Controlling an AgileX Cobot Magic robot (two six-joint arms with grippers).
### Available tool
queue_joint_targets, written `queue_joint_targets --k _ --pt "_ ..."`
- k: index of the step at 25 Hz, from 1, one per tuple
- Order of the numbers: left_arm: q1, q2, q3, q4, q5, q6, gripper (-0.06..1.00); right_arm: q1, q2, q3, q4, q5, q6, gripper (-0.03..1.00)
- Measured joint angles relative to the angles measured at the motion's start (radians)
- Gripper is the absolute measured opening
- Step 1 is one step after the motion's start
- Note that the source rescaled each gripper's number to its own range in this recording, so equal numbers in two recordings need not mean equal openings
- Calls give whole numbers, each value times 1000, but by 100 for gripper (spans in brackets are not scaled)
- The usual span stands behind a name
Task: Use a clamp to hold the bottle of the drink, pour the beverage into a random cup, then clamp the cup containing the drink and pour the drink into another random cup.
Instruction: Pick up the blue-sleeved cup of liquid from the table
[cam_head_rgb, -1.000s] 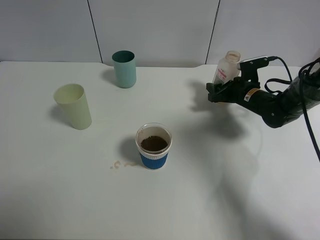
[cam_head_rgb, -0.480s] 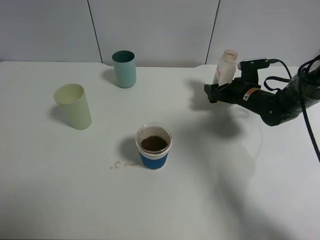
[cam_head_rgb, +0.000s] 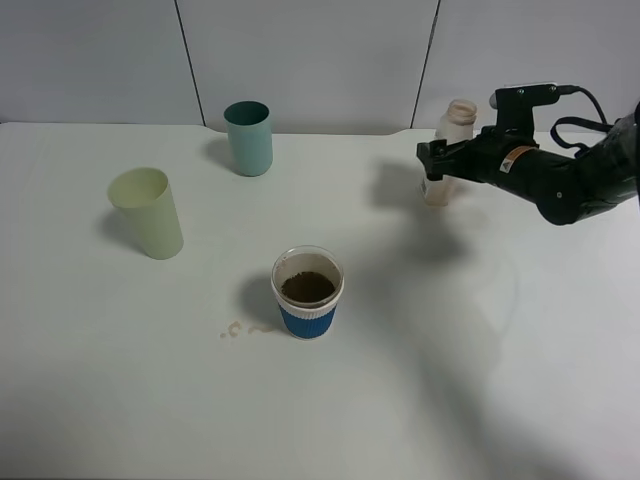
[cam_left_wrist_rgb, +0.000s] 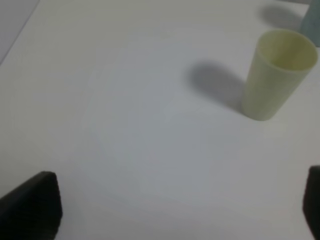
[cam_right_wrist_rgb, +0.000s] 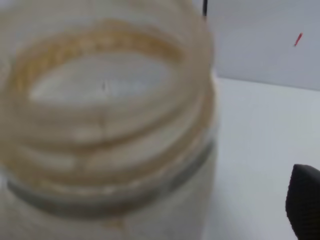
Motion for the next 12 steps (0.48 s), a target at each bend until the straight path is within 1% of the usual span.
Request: queue_joint_targets --k 5,12 --pt "0 0 0 0 0 0 90 0 -50 1 -2 31 0 98" --pt "0 0 0 0 0 0 90 0 -106 1 -7 53 1 100"
